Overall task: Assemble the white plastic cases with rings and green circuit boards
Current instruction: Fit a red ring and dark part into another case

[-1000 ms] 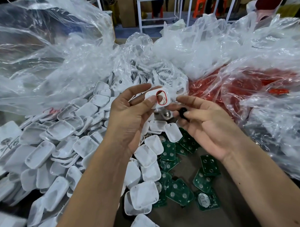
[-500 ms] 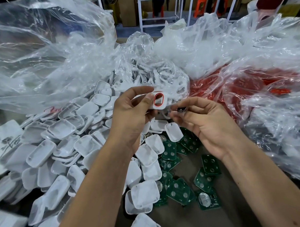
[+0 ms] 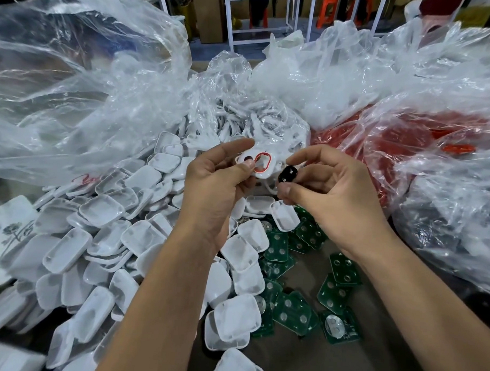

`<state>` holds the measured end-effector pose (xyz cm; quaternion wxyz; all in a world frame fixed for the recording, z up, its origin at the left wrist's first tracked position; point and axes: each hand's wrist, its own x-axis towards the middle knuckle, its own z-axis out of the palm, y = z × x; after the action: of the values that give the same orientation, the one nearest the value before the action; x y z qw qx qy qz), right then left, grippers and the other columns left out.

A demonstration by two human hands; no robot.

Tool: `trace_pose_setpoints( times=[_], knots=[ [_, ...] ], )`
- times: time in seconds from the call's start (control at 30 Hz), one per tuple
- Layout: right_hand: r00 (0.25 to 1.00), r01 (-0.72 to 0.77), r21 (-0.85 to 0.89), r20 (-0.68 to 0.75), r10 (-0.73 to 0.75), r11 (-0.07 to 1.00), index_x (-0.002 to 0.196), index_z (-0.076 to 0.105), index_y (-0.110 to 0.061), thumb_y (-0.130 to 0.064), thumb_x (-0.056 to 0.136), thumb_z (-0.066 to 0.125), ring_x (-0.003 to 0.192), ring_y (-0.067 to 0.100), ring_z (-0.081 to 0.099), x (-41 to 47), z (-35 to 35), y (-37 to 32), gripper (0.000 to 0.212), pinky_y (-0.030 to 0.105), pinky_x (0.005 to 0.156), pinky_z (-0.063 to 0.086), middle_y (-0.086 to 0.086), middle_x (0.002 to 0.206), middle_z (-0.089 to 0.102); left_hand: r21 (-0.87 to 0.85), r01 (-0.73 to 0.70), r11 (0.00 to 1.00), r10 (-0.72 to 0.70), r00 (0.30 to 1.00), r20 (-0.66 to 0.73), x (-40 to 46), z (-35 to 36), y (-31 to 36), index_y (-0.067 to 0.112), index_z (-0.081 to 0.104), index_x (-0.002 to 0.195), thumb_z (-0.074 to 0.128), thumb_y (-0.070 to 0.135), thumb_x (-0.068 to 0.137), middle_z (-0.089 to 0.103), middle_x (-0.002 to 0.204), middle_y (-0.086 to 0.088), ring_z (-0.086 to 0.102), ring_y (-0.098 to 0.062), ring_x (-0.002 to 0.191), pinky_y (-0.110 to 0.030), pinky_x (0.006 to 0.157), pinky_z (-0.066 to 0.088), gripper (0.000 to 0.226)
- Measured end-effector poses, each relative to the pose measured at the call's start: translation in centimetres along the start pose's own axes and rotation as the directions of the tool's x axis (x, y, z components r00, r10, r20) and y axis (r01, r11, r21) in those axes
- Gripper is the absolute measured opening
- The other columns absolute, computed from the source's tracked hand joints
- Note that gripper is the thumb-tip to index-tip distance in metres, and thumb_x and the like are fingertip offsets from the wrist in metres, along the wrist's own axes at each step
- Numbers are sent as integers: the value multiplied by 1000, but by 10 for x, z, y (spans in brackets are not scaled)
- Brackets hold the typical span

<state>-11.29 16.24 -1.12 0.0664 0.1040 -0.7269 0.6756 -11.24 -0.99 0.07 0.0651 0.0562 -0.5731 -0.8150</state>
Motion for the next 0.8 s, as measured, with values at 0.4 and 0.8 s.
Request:
trace_pose_setpoints(
  times=[0.4, 0.8],
  knots=[
    [999, 42, 40, 16, -43, 998, 104, 78, -22, 4, 81, 85, 77, 26, 78, 2, -1, 5, 36, 40, 79, 65, 9, 80, 77, 20, -30, 999, 29, 999, 32, 0, -1, 0, 3, 72, 113, 64, -10, 92, 76, 100, -20, 72, -26, 87, -28, 72, 59, 26],
    [987, -157, 194, 71, 146, 968, 104, 77, -7, 9, 95, 66, 71, 20, 72, 6, -4, 11, 22, 28, 64, 61, 12, 85, 78, 78, -58, 995, 48, 990, 129, -2, -1, -1, 5, 73, 116, 63, -8, 95, 78, 93, -15, 73, -20, 80, -25, 67, 58, 27]
  ],
)
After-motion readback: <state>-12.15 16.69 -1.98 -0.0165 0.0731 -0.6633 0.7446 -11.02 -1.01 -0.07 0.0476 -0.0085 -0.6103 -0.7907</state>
